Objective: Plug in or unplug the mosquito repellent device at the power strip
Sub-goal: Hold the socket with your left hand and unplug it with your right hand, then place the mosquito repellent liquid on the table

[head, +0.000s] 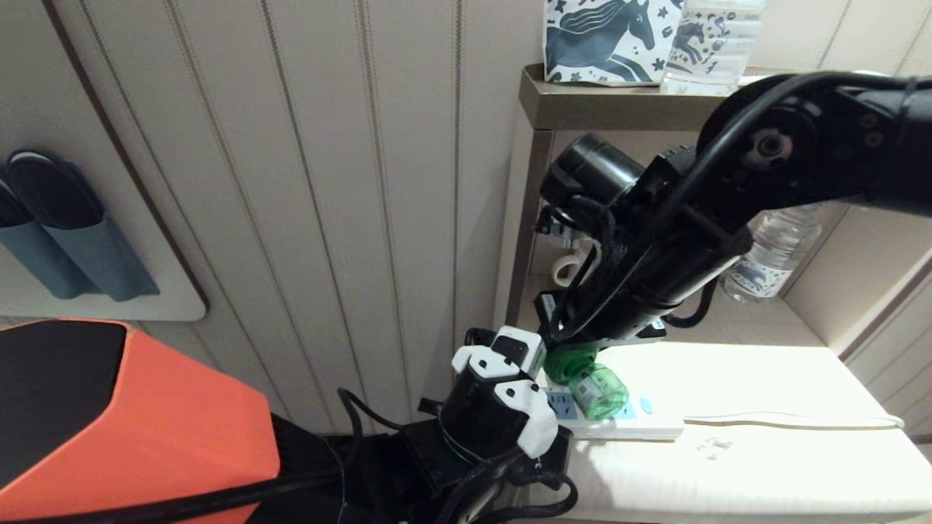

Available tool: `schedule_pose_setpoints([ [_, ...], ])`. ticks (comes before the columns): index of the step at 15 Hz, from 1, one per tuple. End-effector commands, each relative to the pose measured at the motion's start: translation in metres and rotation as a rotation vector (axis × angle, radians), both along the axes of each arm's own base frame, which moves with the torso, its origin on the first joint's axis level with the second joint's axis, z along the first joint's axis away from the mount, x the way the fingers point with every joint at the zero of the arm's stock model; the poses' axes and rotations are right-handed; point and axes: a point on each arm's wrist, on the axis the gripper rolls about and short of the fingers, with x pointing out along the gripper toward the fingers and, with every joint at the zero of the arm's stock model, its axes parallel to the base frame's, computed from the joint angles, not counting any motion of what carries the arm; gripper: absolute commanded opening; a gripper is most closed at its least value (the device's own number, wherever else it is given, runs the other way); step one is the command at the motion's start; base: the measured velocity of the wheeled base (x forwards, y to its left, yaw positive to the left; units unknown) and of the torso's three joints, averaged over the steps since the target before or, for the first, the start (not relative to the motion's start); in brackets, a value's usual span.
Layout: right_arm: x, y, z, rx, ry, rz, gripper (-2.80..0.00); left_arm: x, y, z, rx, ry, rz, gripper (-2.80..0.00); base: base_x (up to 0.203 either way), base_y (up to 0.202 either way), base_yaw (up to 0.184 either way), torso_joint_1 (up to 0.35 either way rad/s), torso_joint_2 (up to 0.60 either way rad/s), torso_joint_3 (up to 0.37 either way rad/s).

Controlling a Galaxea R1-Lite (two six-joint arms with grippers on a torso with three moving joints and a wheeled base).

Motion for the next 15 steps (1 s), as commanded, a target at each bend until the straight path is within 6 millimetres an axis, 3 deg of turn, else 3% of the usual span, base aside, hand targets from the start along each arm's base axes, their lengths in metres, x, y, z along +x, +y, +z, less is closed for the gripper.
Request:
schedule_pose_setpoints([
  [1,-0.011,-0.010,0.016,0.017,-0.038,-0.008,-2.80,-0.001,0.003,0.018,-0.047,-0.034,0.004,-2.80,0.000,0.000,0.000,0.000,0.00,0.000],
  [5,-0.024,-0.023,0.026,0.003,-0.042,-0.027,-2.80,-0.003,0.008,0.035,-0.079,-0.059,0.006,-2.80,0.000,0.000,0.000,0.000,0.00,0.000],
  [8,-0.038,-0.035,0.043,0.039,-0.088,-0.030,-2.80,0.002,0.028,0.061,-0.117,-0.093,0.051,-2.80,0.000,0.000,0.000,0.000,0.00,0.000],
  [12,-0.061,-0.052,0.056,0.064,-0.119,-0.031,-2.80,0.024,0.074,0.090,-0.139,-0.134,0.181,-2.80,0.000,0.000,0.000,0.000,0.00,0.000],
  [15,-0.088,-0.073,0.069,0.093,-0.161,-0.032,-2.80,0.041,0.125,0.098,-0.088,-0.134,0.364,-2.80,0.000,0.000,0.000,0.000,0.00,0.000],
])
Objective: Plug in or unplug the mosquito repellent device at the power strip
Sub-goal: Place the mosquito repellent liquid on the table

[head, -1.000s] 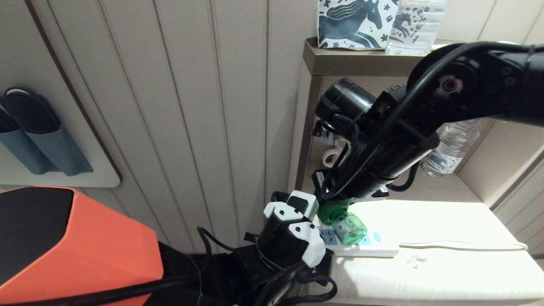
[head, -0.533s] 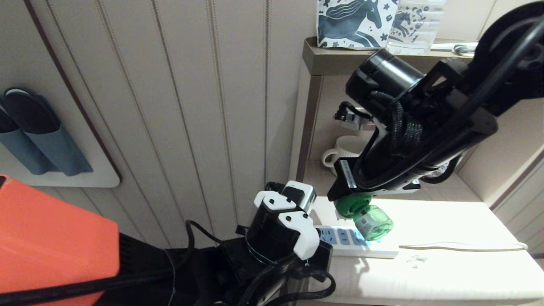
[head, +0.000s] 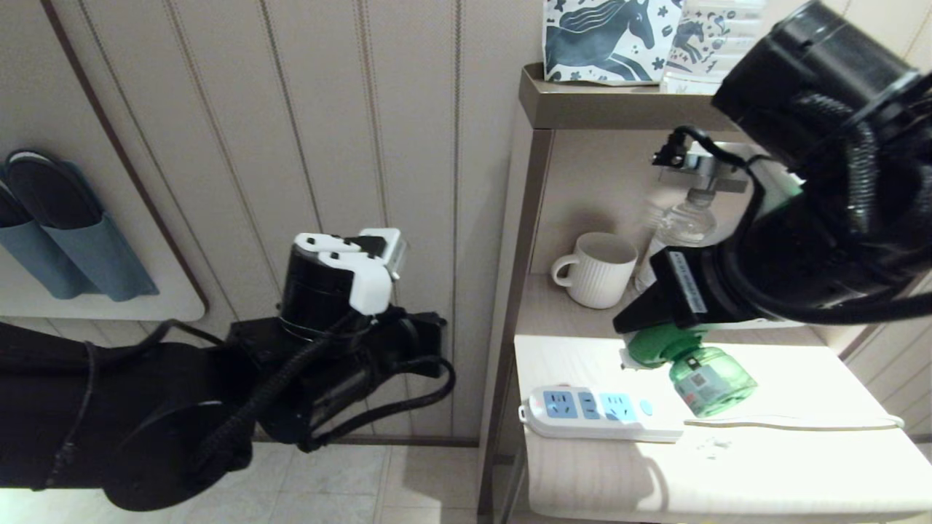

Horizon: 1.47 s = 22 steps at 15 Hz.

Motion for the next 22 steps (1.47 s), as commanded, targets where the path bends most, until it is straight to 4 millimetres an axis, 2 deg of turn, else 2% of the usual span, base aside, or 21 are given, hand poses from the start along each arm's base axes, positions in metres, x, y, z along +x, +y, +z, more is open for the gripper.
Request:
schedule_pose_setpoints([
  [1,-0.026,-0.020,0.015,0.037,-0.052,-0.002,-2.80,0.002,0.046,0.019,-0.026,-0.038,0.131,-2.80,0.000,0.000,0.000,0.000,0.00,0.000],
  [4,-0.038,-0.030,0.012,0.031,-0.045,-0.007,-2.80,-0.009,0.114,0.023,-0.010,-0.054,0.321,-2.80,0.000,0.000,0.000,0.000,0.00,0.000],
  [7,-0.053,-0.041,0.010,0.033,-0.051,-0.012,-2.80,-0.048,0.161,0.029,0.008,-0.114,0.429,-2.80,0.000,0.000,0.000,0.000,0.00,0.000],
  [9,-0.053,-0.044,0.004,0.006,-0.040,-0.036,-2.80,-0.079,0.184,0.034,0.018,-0.153,0.485,-2.80,0.000,0.000,0.000,0.000,0.00,0.000],
  [13,-0.060,-0.055,0.004,0.002,-0.055,-0.070,-2.80,-0.148,0.207,0.034,0.014,-0.178,0.497,-2.80,0.000,0.000,0.000,0.000,0.00,0.000],
  [17,-0.077,-0.068,-0.005,-0.025,-0.067,-0.087,-2.80,-0.215,0.223,0.010,0.009,-0.190,0.519,-2.80,0.000,0.000,0.000,0.000,0.00,0.000],
  [19,-0.069,-0.062,-0.017,-0.042,-0.072,-0.102,-2.80,-0.237,0.229,-0.006,0.032,-0.164,0.559,-2.80,0.000,0.000,0.000,0.000,0.00,0.000],
  [22,-0.055,-0.054,-0.032,-0.035,-0.144,-0.138,-2.80,-0.246,0.230,-0.034,0.051,-0.127,0.623,-2.80,0.000,0.000,0.000,0.000,0.00,0.000],
])
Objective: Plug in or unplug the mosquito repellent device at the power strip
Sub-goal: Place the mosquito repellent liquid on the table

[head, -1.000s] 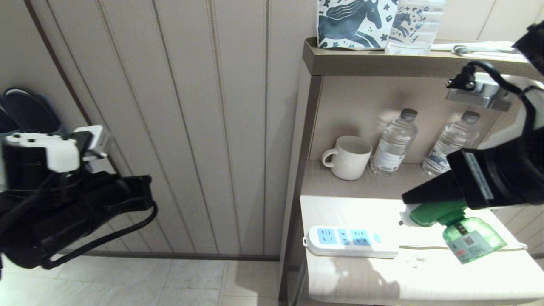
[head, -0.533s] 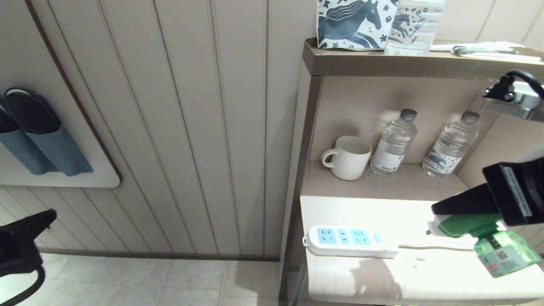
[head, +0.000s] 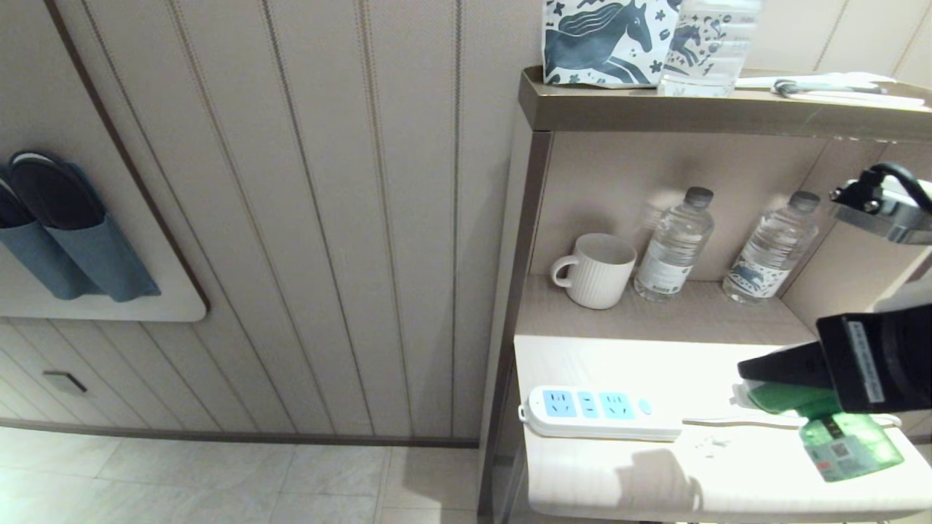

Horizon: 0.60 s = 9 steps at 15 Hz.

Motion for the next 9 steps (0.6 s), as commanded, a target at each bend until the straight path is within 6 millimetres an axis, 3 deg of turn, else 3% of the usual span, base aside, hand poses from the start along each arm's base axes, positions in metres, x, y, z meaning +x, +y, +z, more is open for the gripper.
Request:
schedule_pose_setpoints([
  [1,0.006,0.004,-0.009,-0.003,-0.026,-0.020,-2.80,-0.007,0.001,-0.014,-0.028,-0.036,0.031,-2.80,0.000,0.000,0.000,0.000,0.00,0.000],
  [6,0.016,0.009,-0.012,0.001,-0.094,-0.033,-2.80,0.000,-0.001,-0.025,-0.007,-0.075,0.033,-2.80,0.000,0.000,0.000,0.000,0.00,0.000],
  [9,0.020,0.007,-0.018,-0.015,-0.076,-0.050,-2.80,-0.004,-0.003,-0.047,0.037,-0.092,0.064,-2.80,0.000,0.000,0.000,0.000,0.00,0.000],
])
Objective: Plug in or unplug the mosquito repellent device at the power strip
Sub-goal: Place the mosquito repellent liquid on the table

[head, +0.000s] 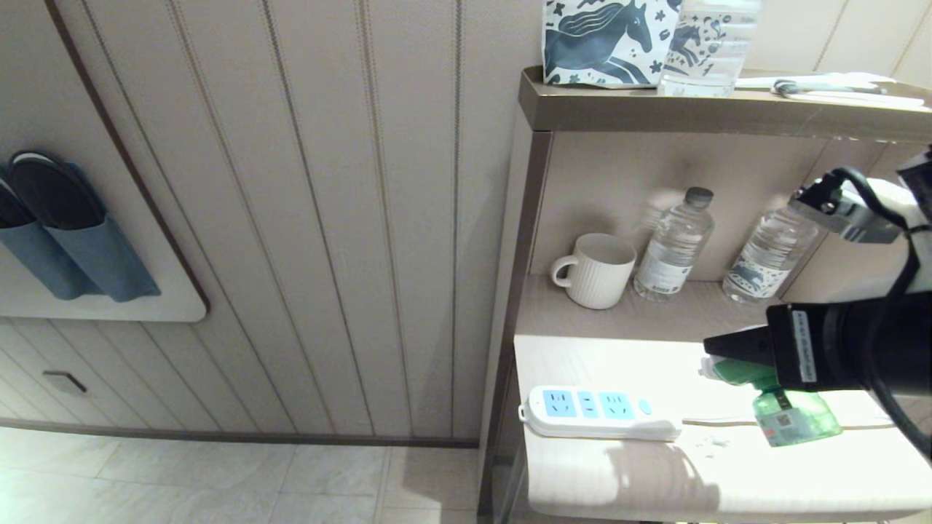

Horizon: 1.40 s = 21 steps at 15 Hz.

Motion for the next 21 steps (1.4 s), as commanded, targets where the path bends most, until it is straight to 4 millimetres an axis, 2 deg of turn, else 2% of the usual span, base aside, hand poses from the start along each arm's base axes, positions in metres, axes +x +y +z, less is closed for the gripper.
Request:
schedule_pose_setpoints([
  [1,0.004,0.001,-0.006,-0.012,0.022,-0.010,-2.80,-0.010,-0.001,-0.015,0.050,-0.068,-0.030,-2.80,0.000,0.000,0.000,0.000,0.00,0.000],
  [4,0.008,0.003,-0.015,-0.009,0.008,-0.009,-2.80,-0.017,-0.006,-0.036,0.134,-0.101,-0.220,-2.80,0.000,0.000,0.000,0.000,0.00,0.000],
  [8,0.007,0.002,-0.022,0.024,-0.092,0.009,-2.80,-0.016,-0.006,-0.037,0.126,-0.112,-0.214,-2.80,0.000,0.000,0.000,0.000,0.00,0.000],
  [10,0.004,0.000,-0.031,0.025,-0.154,0.030,-2.80,-0.015,-0.006,-0.037,0.129,-0.120,-0.211,-2.80,0.000,0.000,0.000,0.000,0.00,0.000],
  [13,-0.002,-0.005,-0.043,0.017,-0.294,0.037,-2.80,-0.012,-0.006,-0.033,0.151,-0.233,-0.198,-2.80,0.000,0.000,0.000,0.000,0.00,0.000],
  [17,-0.012,-0.013,-0.059,0.023,-0.479,0.004,-2.80,-0.012,-0.006,-0.032,0.159,-0.235,-0.198,-2.80,0.000,0.000,0.000,0.000,0.00,0.000],
  [21,-0.021,-0.025,-0.070,-0.038,-0.590,-0.076,-2.80,-0.012,-0.006,-0.033,0.180,-0.232,-0.206,-2.80,0.000,0.000,0.000,0.000,0.00,0.000],
])
